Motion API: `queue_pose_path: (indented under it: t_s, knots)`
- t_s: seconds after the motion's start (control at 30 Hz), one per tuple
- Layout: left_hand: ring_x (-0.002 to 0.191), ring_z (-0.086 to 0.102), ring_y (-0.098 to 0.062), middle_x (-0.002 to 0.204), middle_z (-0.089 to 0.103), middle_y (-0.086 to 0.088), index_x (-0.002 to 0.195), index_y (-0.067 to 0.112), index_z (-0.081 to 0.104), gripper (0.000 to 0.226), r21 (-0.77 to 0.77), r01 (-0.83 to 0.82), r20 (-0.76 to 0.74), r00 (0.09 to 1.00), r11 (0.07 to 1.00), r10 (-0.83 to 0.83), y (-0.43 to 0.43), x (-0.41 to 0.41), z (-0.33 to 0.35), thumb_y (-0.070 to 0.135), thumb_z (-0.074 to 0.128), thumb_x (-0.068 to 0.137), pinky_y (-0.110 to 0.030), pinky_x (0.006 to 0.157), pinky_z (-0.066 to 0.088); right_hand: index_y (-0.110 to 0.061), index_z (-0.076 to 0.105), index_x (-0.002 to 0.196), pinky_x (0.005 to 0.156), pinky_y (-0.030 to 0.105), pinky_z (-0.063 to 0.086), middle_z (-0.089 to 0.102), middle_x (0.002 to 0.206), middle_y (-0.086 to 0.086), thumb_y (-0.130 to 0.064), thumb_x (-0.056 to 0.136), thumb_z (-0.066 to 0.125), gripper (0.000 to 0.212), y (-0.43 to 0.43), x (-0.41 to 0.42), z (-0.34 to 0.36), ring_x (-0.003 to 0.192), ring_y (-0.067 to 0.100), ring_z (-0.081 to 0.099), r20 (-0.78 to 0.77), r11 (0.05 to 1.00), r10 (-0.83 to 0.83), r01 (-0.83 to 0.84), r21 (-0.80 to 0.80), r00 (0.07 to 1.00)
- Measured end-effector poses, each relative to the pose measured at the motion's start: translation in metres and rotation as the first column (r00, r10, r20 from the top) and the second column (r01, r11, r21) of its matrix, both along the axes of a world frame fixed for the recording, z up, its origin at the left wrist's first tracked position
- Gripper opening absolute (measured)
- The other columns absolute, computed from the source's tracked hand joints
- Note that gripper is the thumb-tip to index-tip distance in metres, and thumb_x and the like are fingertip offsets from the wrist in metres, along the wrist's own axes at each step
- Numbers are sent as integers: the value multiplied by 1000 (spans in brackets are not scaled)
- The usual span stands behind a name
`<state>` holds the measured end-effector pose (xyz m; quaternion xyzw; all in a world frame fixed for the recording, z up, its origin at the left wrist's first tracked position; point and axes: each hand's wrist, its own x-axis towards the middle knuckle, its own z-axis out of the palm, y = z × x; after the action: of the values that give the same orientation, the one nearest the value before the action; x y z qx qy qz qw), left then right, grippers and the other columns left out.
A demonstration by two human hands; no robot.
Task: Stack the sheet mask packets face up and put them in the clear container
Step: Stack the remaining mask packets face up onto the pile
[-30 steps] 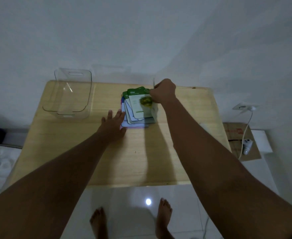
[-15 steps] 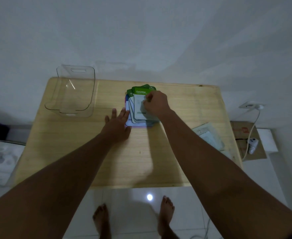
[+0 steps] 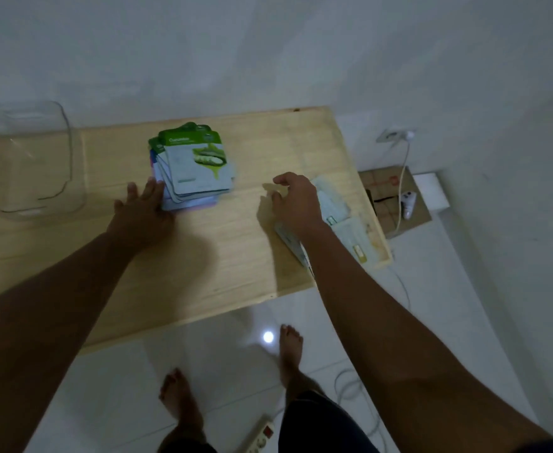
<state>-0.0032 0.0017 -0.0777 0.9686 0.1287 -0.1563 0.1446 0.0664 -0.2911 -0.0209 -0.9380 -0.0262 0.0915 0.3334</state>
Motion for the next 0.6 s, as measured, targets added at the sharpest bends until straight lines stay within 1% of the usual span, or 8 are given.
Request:
queue_pose_path:
  t_s: [0.07, 0.13, 0.2, 0.3, 0.37, 0.43, 0.53, 0.6]
  knots:
    - [148, 6, -41, 163, 12, -6, 153, 15, 15, 74, 5, 6, -1, 1000, 1000, -5, -2, -1, 1, 34, 53, 92, -66, 112, 16, -18, 66, 119, 95, 42, 51, 65, 121, 8, -18, 91, 61, 29, -26, -11, 4, 116, 27, 60, -3, 994, -87, 86, -61, 996]
    - [148, 6, -42, 163, 12, -7, 153, 15, 16, 74, 13, 7, -1, 1000, 1000, -7, -3, -1, 3, 34, 54, 91, -66, 111, 16, -25, 61, 125, 100, 49, 47, 57, 130, 7, -21, 93, 59, 33, -45, -20, 7, 125, 28, 51, -27, 957, -241, 233, -176, 970]
    - [147, 6, -42, 163, 12, -7, 153, 14, 15, 75, 21, 17, -15, 1000, 1000, -16, -3, 0, 6, 34, 53, 91, -66, 111, 17, -27, 49, 133, 104, 55, 38, 42, 141, 9, -30, 88, 66, 48, -58, -27, 9, 134, 31, 37, -107, 884, -397, 349, -312, 911]
    - [146, 8, -44, 163, 12, -8, 152, 13, 15, 76, 42, 41, -38, 999, 998, -40, -4, 0, 9, 34, 54, 91, -68, 110, 22, -21, 37, 136, 105, 59, 34, 32, 143, 14, -47, 75, 77, 77, -71, -36, 9, 138, 35, 29, -254, 833, -497, 374, -408, 830]
    - [144, 11, -46, 162, 15, -10, 151, 11, 17, 75, 40, 51, -25, 998, 998, -50, -5, 0, 11, 31, 56, 90, -69, 107, 25, -19, 37, 135, 104, 56, 36, 35, 141, 14, -53, 74, 77, 80, -76, -39, 7, 136, 34, 33, -303, 847, -495, 375, -376, 815]
    - [142, 14, -48, 160, 18, -12, 150, 9, 20, 75, 40, 60, -10, 998, 997, -60, -5, -1, 11, 29, 58, 89, -71, 104, 27, -19, 40, 134, 105, 53, 36, 39, 140, 13, -51, 78, 75, 73, -76, -40, 3, 133, 33, 36, -285, 870, -456, 354, -344, 843]
    - [142, 14, -50, 160, 19, -13, 150, 8, 20, 73, 47, 59, -13, 998, 997, -59, -5, -2, 11, 27, 57, 90, -72, 103, 27, -18, 46, 133, 109, 54, 36, 40, 139, 13, -34, 84, 69, 56, -74, -41, 4, 135, 34, 36, -232, 923, -332, 265, -279, 914]
    - [142, 14, -51, 160, 19, -13, 150, 8, 20, 73, 41, 58, -4, 998, 997, -58, -6, -2, 12, 25, 57, 90, -72, 104, 26, -18, 45, 136, 112, 58, 35, 37, 144, 16, -24, 87, 64, 52, -76, -43, 6, 140, 38, 32, -182, 937, -279, 226, -265, 943]
